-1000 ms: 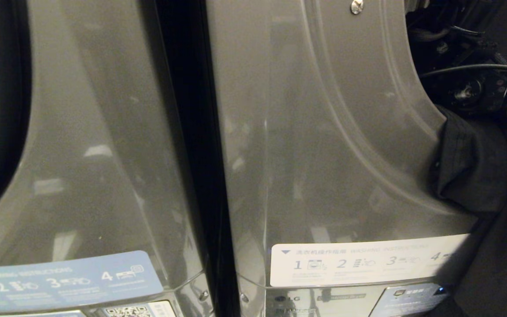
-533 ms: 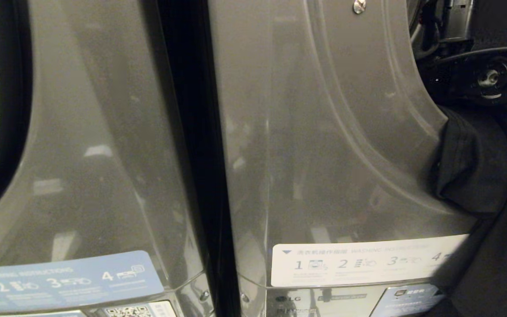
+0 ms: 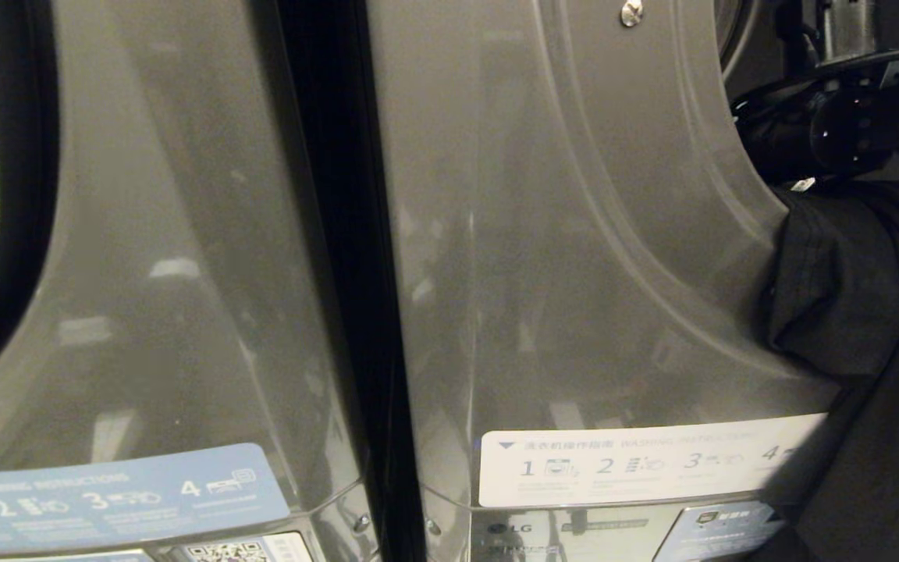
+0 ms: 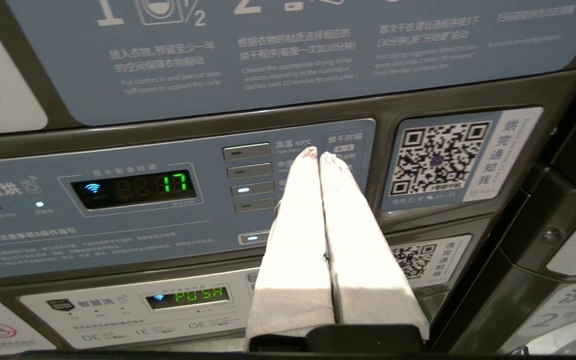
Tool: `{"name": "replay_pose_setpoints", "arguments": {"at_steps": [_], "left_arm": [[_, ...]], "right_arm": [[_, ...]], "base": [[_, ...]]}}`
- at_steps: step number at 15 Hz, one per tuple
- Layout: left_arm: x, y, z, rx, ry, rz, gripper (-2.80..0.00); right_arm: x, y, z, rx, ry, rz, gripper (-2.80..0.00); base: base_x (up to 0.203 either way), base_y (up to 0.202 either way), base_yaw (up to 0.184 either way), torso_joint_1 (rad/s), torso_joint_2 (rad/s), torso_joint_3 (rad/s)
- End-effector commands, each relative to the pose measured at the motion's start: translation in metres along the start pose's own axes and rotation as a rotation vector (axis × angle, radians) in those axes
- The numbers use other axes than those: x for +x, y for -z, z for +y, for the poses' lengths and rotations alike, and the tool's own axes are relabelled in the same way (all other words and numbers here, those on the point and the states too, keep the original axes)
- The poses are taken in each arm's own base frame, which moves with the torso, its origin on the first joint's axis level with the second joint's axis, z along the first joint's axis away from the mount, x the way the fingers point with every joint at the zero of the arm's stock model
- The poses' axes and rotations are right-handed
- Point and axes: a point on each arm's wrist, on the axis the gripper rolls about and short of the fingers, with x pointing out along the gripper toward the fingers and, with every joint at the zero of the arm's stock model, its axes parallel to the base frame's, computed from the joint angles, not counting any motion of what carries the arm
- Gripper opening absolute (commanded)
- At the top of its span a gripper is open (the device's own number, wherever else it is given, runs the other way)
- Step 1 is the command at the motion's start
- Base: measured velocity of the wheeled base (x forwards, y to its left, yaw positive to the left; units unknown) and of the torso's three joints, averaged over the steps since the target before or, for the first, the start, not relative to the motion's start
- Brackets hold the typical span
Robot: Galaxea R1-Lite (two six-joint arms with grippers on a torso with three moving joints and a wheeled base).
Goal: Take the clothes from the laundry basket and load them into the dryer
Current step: Put the clothes in the dryer
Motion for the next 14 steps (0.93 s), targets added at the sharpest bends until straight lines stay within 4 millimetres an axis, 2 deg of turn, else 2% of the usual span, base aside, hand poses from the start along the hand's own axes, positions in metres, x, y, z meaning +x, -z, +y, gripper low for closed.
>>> {"name": "replay_pose_setpoints", "arguments": {"at_steps": [1,8,14], "left_arm": [[0.0,0.0,0.0,0.0,0.0,0.0,-2.8],[0.0,0.0,0.0,0.0,0.0,0.0,-2.8],[0.0,0.0,0.0,0.0,0.0,0.0,-2.8]], "right_arm": [[-0.01,-0.006,0.003,0.012,-0.019,-0.014,0.0],[-0.039,-0.024,0.018,-0.129,-0.149,-0.1,0.0],[-0.063,-0.036,0.021,-0.164,-0.182,-0.128,0.0]], "base": [[0.0,0.0,0.0,0.0,0.0,0.0],[0.0,0.0,0.0,0.0,0.0,0.0],[0.0,0.0,0.0,0.0,0.0,0.0]]}}
